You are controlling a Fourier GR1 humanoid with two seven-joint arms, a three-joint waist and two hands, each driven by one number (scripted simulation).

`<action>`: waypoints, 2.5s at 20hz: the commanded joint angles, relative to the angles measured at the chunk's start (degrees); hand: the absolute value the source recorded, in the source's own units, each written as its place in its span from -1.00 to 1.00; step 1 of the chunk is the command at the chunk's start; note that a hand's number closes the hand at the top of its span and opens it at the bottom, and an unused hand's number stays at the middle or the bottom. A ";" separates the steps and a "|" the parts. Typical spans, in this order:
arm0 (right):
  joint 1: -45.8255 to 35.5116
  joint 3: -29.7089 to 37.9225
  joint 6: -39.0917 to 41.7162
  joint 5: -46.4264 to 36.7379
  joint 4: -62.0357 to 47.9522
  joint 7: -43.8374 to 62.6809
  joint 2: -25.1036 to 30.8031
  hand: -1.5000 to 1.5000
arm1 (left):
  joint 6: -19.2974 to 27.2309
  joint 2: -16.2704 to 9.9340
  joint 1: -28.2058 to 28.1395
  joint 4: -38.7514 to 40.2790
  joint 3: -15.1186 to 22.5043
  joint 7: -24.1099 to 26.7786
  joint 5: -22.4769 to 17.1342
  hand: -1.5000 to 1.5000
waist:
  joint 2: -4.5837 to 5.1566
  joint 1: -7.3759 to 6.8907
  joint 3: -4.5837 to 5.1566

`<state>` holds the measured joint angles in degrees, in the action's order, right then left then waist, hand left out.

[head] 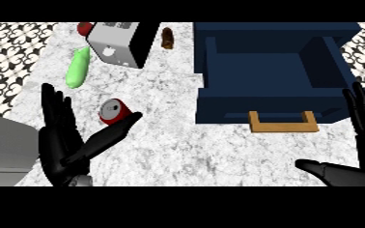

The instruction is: Pick up the can, place it into the drawer and close the drawer

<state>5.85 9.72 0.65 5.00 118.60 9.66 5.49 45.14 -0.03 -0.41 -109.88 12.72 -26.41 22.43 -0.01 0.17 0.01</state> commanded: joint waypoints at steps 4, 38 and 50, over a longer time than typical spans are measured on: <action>4.77 -0.44 1.64 -0.75 4.74 0.27 -0.49 -1.00 | 5.87 0.03 -0.16 11.13 1.78 9.40 -6.49 -1.00 | -0.01 0.15 0.02; 6.70 4.91 6.43 0.50 8.13 0.56 -2.72 -1.00 | -3.14 0.03 11.53 58.85 -15.00 58.61 -48.77 -1.00 | 0.02 0.15 0.00; 3.57 7.40 6.00 3.72 13.00 8.64 -0.86 -1.00 | -17.47 -4.02 20.31 77.52 -21.55 67.29 -49.98 -1.00 | 0.10 0.42 0.03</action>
<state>8.43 16.60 6.11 7.75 130.42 17.83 4.96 33.57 -2.32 17.45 -38.12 -6.86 38.03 -27.17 0.07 0.45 0.04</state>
